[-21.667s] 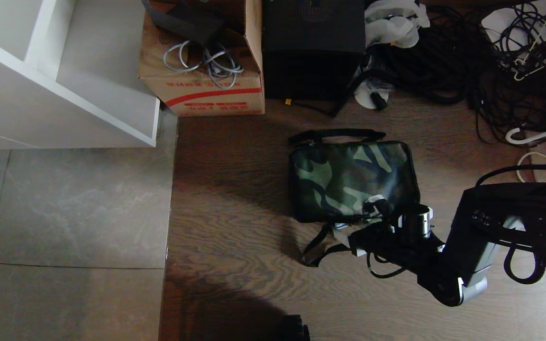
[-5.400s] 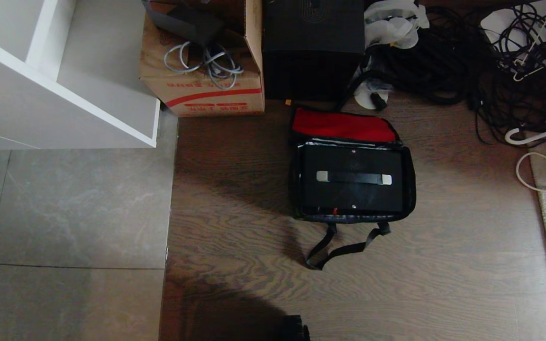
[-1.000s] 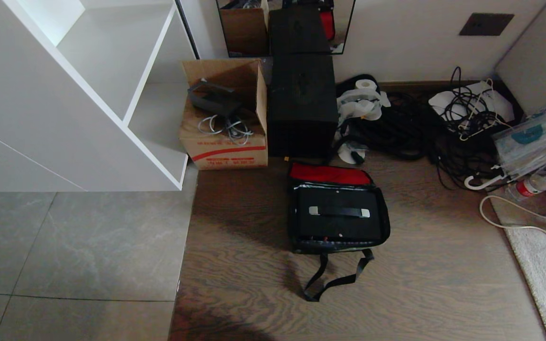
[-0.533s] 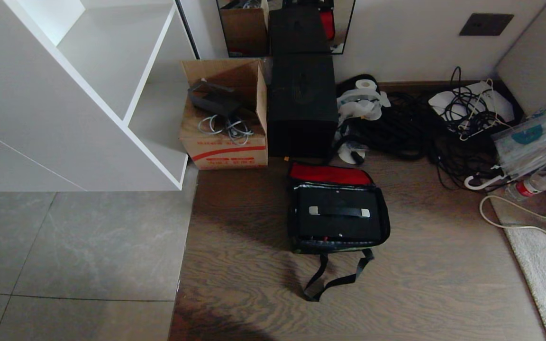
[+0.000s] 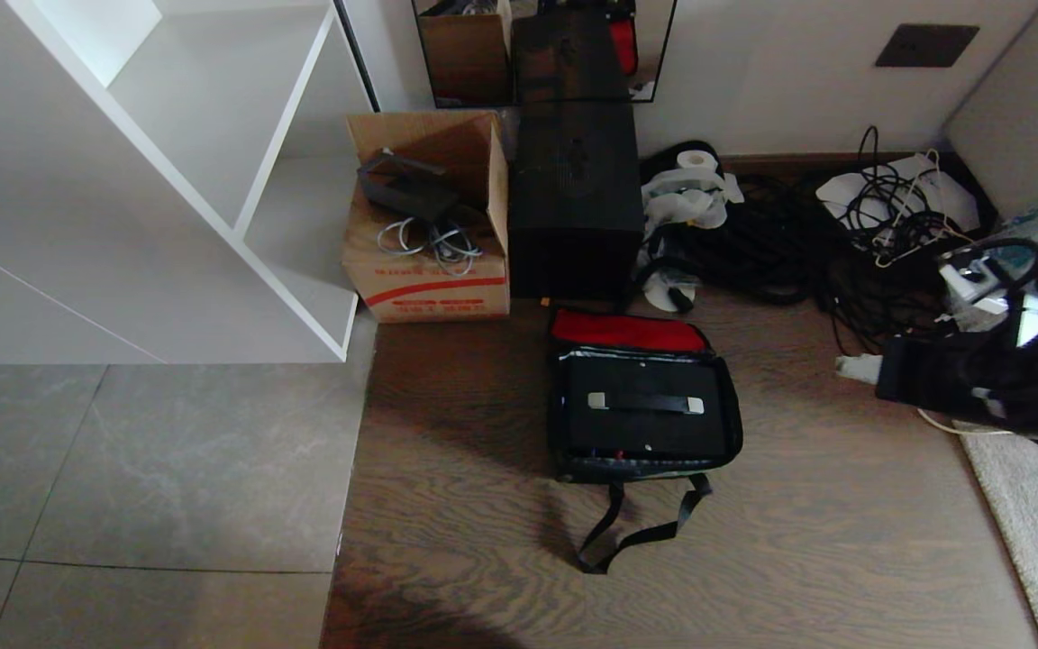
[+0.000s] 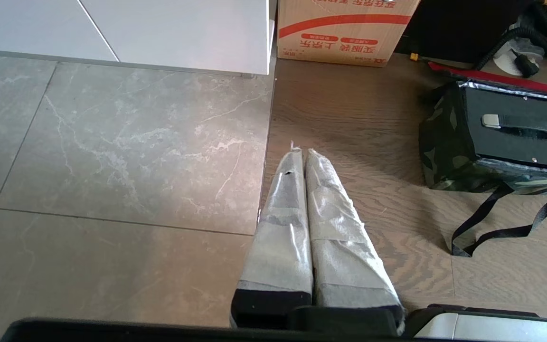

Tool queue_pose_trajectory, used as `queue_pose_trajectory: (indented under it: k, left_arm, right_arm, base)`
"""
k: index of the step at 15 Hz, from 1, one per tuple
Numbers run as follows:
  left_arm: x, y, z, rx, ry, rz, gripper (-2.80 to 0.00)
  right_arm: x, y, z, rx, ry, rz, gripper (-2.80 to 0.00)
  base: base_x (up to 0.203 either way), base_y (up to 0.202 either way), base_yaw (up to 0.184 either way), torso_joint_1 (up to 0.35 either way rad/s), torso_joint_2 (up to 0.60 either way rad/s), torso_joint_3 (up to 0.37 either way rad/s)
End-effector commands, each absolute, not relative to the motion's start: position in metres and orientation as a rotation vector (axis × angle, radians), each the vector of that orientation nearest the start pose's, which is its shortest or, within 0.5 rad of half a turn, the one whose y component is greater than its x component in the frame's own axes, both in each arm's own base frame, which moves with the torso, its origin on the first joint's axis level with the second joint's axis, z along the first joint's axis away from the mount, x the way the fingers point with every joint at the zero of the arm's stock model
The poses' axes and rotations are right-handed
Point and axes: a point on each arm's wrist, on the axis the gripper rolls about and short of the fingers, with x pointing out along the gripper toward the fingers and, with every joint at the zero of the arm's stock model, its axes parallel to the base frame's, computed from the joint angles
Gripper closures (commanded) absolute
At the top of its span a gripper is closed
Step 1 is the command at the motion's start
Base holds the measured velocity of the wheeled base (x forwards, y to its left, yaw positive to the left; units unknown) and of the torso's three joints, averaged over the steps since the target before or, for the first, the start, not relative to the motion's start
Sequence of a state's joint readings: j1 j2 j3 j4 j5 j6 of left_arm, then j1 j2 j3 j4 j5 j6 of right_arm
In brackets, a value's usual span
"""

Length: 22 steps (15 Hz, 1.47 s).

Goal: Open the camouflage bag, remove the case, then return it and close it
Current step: Grip the handle

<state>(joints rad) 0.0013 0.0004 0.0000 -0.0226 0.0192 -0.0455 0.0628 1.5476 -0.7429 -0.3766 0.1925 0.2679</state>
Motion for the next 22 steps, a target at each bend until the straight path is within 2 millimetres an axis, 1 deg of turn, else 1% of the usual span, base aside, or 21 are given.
queue_pose_trajectory:
  k: [1,2,3,4,6,8,9,11,12,13,17,19,20,22]
  left_arm:
    - [-0.022,0.0,0.075,-0.046,-0.013,0.021,0.0]
    - [-0.022,0.0,0.075,-0.046,-0.013,0.021,0.0]
    - [-0.022,0.0,0.075,-0.046,-0.013,0.021,0.0]
    - [-0.022,0.0,0.075,-0.046,-0.013,0.021,0.0]
    - [-0.022,0.0,0.075,-0.046,-0.013,0.021,0.0]
    - [-0.022,0.0,0.075,-0.046,-0.014,0.021,0.0]
    - [-0.022,0.0,0.075,-0.046,-0.013,0.021,0.0]
    - [-0.022,0.0,0.075,-0.046,-0.014,0.021,0.0]
    - [-0.022,0.0,0.075,-0.046,-0.013,0.021,0.0]
    - [-0.022,0.0,0.075,-0.046,-0.013,0.021,0.0]
    - [-0.022,0.0,0.075,-0.046,-0.013,0.021,0.0]
    - [-0.022,0.0,0.075,-0.046,-0.013,0.021,0.0]
    - [-0.022,0.0,0.075,-0.046,-0.013,0.021,0.0]
    - [-0.022,0.0,0.075,-0.046,-0.011,0.021,0.0]
  right_arm:
    - [0.31,0.035,0.121,0.376,0.568,0.207,-2.8]
    - [0.32,0.044,0.109,0.387,0.59,0.226,-2.8]
    - [0.327,0.052,0.095,0.352,0.623,0.244,-2.8]
    - [0.331,0.061,0.08,0.266,0.655,0.275,-2.8]
    - [0.332,0.075,0.063,0.045,0.669,0.301,-2.8]
    - [0.338,0.086,0.051,-0.213,0.651,0.244,-2.8]
    - [0.342,0.09,0.046,-0.352,0.627,0.206,-2.8]
    - [0.352,0.097,0.039,-0.683,0.555,0.053,-2.8]
    - [0.357,0.101,0.036,-0.815,0.515,0.0,-2.8]
    - [0.365,0.107,0.035,-0.907,0.45,-0.03,-2.8]
    - [0.387,0.14,0.024,-1.108,0.282,-0.029,-2.8]
    - [0.392,0.148,0.014,-1.175,0.223,-0.028,-2.8]
    - [0.398,0.151,0.014,-1.196,0.188,-0.019,-2.8]
    - [0.405,0.157,0.006,-1.257,0.134,0.017,-2.8]
  base:
    - [0.0,0.0,0.0,0.0,0.0,0.0]
    - [0.0,0.0,0.0,0.0,0.0,0.0]
    - [0.0,0.0,0.0,0.0,0.0,0.0]
    - [0.0,0.0,0.0,0.0,0.0,0.0]
    - [0.0,0.0,0.0,0.0,0.0,0.0]
    - [0.0,0.0,0.0,0.0,0.0,0.0]
    - [0.0,0.0,0.0,0.0,0.0,0.0]
    - [0.0,0.0,0.0,0.0,0.0,0.0]
    - [0.0,0.0,0.0,0.0,0.0,0.0]
    - [0.0,0.0,0.0,0.0,0.0,0.0]
    - [0.0,0.0,0.0,0.0,0.0,0.0]
    - [0.0,0.0,0.0,0.0,0.0,0.0]
    - [0.0,0.0,0.0,0.0,0.0,0.0]
    - [0.0,0.0,0.0,0.0,0.0,0.0]
